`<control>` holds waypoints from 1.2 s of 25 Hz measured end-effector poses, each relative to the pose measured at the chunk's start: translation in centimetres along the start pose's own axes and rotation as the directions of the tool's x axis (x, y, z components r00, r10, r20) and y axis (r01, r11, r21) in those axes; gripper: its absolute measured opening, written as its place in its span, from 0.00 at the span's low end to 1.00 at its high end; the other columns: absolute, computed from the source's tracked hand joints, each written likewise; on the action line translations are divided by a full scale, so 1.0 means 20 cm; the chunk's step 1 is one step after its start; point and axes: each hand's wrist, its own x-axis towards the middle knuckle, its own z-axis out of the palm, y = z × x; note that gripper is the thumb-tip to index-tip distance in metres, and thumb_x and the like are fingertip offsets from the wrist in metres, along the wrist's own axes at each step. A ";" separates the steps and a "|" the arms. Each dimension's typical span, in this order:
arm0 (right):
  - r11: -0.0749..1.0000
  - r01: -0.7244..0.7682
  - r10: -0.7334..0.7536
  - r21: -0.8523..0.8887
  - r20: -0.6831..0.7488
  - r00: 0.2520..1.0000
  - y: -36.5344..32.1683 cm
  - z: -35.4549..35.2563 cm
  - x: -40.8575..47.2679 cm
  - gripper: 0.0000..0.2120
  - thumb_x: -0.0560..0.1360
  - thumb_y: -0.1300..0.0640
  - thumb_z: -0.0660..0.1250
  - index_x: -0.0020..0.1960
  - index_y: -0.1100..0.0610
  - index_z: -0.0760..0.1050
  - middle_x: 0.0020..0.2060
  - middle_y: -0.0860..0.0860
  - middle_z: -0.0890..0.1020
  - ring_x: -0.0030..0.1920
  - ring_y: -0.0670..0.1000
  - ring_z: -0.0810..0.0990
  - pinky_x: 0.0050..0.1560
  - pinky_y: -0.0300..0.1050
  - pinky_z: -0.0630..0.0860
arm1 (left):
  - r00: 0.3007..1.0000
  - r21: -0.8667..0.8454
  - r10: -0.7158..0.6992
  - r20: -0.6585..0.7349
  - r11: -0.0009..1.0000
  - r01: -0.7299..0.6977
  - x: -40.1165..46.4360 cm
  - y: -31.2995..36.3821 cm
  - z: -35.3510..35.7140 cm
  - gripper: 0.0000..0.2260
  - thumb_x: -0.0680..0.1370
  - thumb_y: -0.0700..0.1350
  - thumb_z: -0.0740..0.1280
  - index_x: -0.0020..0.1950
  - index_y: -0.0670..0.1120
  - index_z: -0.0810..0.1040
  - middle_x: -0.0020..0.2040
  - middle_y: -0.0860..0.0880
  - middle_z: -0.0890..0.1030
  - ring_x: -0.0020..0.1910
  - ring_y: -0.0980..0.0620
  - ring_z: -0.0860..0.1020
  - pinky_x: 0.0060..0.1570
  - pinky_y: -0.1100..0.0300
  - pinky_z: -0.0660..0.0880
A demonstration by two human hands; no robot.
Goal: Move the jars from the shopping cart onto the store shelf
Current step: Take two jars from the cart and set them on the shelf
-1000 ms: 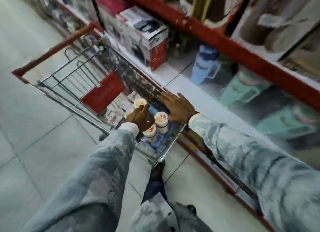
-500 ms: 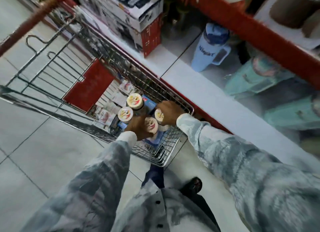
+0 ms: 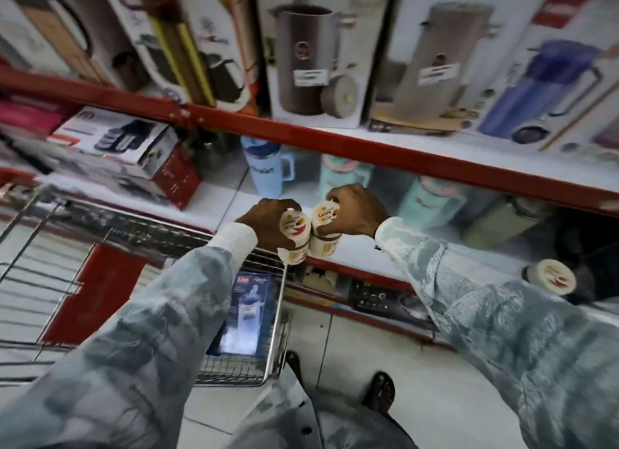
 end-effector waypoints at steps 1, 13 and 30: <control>0.999 -0.038 0.038 -0.002 -0.014 0.999 0.11 -0.04 -0.06 0.33 0.59 0.37 0.79 0.58 0.55 0.83 0.55 0.54 0.87 0.54 0.58 0.84 0.47 0.47 0.78 | 0.999 0.016 0.051 0.012 0.999 -0.051 0.05 0.13 0.04 0.33 0.62 0.50 0.81 0.66 0.51 0.77 0.62 0.45 0.84 0.60 0.42 0.81 0.60 0.54 0.77; 0.910 -0.414 0.413 -0.010 -0.044 0.910 1.18 -0.19 -0.61 0.33 0.58 0.37 0.80 0.55 0.57 0.80 0.57 0.58 0.82 0.57 0.61 0.81 0.48 0.47 0.74 | 0.933 0.066 0.298 0.203 0.946 -0.317 0.49 1.16 0.70 0.36 0.64 0.43 0.78 0.72 0.49 0.73 0.67 0.43 0.80 0.65 0.40 0.79 0.64 0.48 0.78; 0.931 -0.311 0.313 -0.189 -0.023 0.950 1.29 -0.21 -0.71 0.53 0.59 0.31 0.78 0.75 0.53 0.64 0.71 0.55 0.75 0.70 0.61 0.74 0.65 0.60 0.73 | 0.945 0.042 0.229 0.235 0.969 -0.245 0.49 1.21 0.87 0.51 0.69 0.39 0.77 0.82 0.58 0.48 0.82 0.48 0.56 0.78 0.40 0.65 0.70 0.40 0.73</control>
